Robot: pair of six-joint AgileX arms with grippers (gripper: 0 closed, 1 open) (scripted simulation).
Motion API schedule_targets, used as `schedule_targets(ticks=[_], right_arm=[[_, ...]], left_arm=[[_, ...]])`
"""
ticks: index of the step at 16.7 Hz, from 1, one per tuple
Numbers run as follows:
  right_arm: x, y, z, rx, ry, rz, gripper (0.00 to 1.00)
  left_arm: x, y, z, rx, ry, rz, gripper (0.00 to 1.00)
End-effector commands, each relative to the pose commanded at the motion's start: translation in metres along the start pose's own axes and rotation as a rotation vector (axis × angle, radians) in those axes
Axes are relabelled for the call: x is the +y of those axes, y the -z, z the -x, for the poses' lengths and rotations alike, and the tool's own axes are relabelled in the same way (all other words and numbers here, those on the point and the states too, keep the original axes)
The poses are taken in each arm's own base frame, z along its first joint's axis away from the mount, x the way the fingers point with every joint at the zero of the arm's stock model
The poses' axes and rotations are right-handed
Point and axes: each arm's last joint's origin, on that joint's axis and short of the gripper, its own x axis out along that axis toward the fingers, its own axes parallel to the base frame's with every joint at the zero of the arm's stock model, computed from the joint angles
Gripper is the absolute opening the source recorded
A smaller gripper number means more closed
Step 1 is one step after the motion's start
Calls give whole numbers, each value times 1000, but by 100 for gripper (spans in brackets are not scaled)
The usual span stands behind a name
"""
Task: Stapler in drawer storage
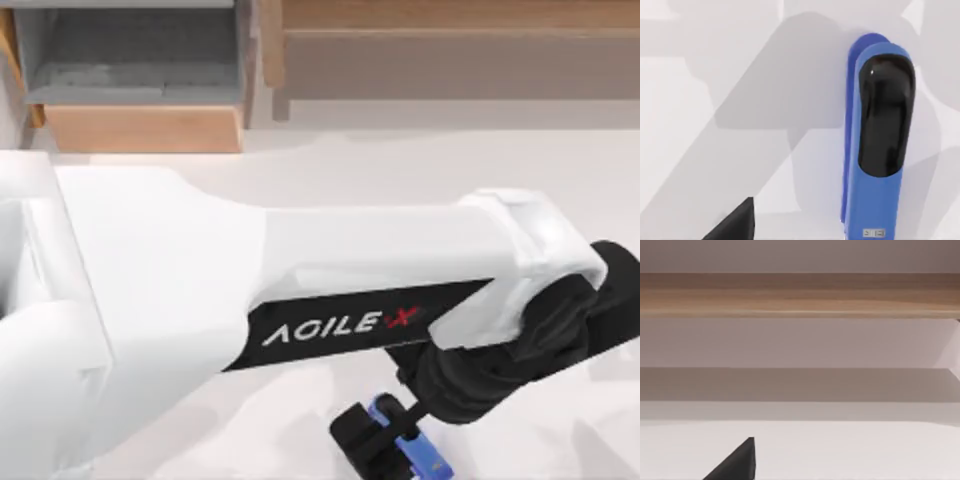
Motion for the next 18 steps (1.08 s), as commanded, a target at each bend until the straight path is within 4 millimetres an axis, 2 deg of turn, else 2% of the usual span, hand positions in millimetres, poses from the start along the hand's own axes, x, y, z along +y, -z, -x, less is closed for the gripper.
schedule_targets(ticks=[6,8,14,18], right_arm=[[0,0,0,0,0,0,100],[0,0,0,0,0,0,100],[0,0,0,0,0,0,100],[0,0,0,0,0,0,100]], left_arm=[[0,-2,-1,0,-1,5,100],[0,-1,-13,-3,-6,1,100],[0,0,-67,-1,1,2,100],[0,0,-70,-1,-1,2,100]])
